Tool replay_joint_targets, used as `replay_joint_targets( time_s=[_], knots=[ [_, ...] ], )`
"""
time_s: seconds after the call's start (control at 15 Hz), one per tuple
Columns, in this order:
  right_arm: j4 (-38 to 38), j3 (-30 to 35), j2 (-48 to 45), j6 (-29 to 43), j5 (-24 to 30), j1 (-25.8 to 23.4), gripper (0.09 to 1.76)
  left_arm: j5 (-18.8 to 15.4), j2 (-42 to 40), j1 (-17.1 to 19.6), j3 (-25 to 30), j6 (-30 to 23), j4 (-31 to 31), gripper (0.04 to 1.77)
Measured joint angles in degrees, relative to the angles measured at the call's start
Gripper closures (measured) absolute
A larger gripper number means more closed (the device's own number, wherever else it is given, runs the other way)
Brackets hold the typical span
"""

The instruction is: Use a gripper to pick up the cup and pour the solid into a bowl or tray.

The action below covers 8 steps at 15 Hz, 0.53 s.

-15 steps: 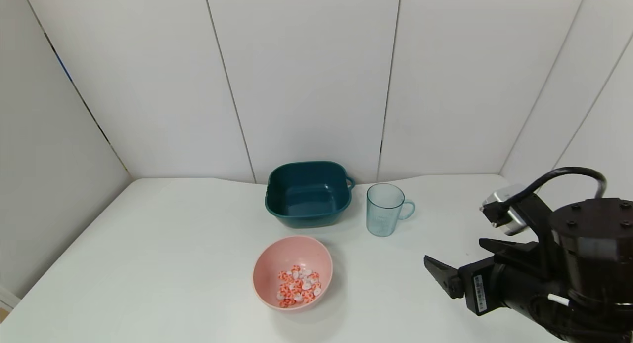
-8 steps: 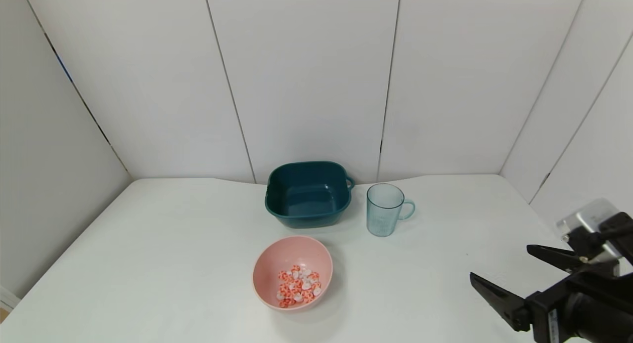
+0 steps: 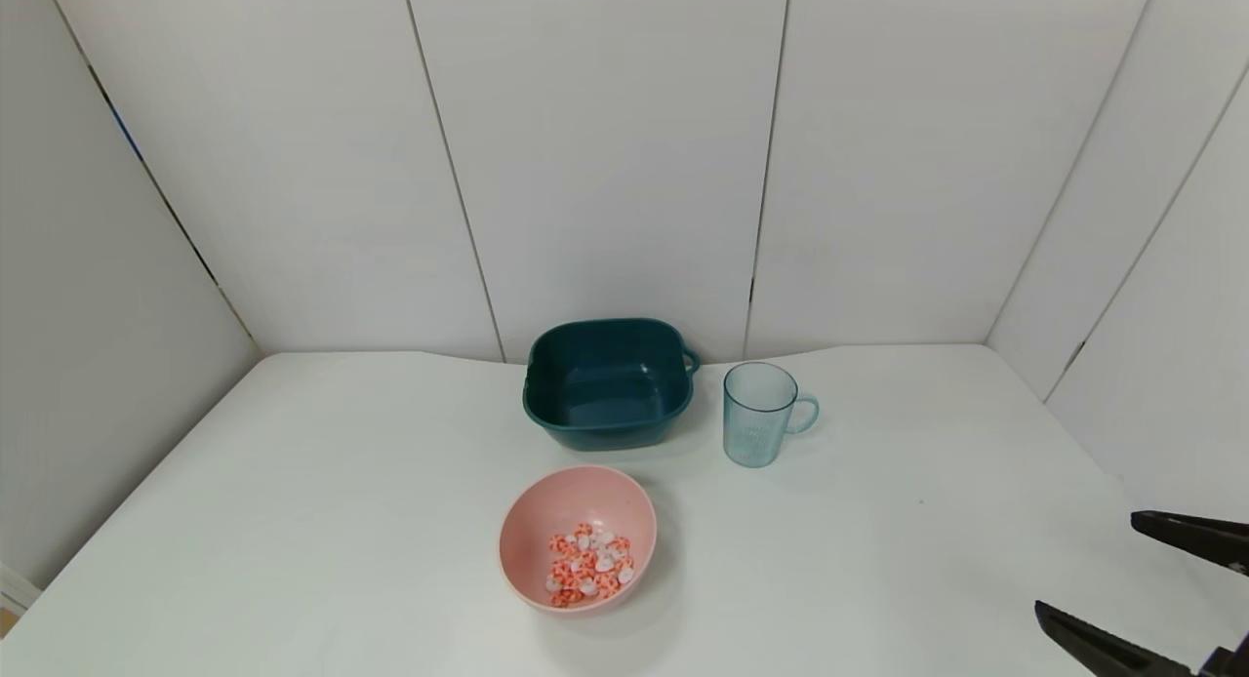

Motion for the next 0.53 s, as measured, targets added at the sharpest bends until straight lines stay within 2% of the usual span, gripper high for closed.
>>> replay_joint_targets(
  time_s=[0.27, 0.53],
  knots=[
    [0.5, 0.72, -4.33, -0.06, -0.13, -3.64, 0.15, -0.02, 0.0, 0.0, 0.0, -0.02, 0.0, 0.09],
    [3.34, 2.56, -10.26, 1.13, -3.47, -10.78, 0.15, 0.0, 0.0, 0.0, 0.0, -0.02, 0.02, 0.09]
  ],
)
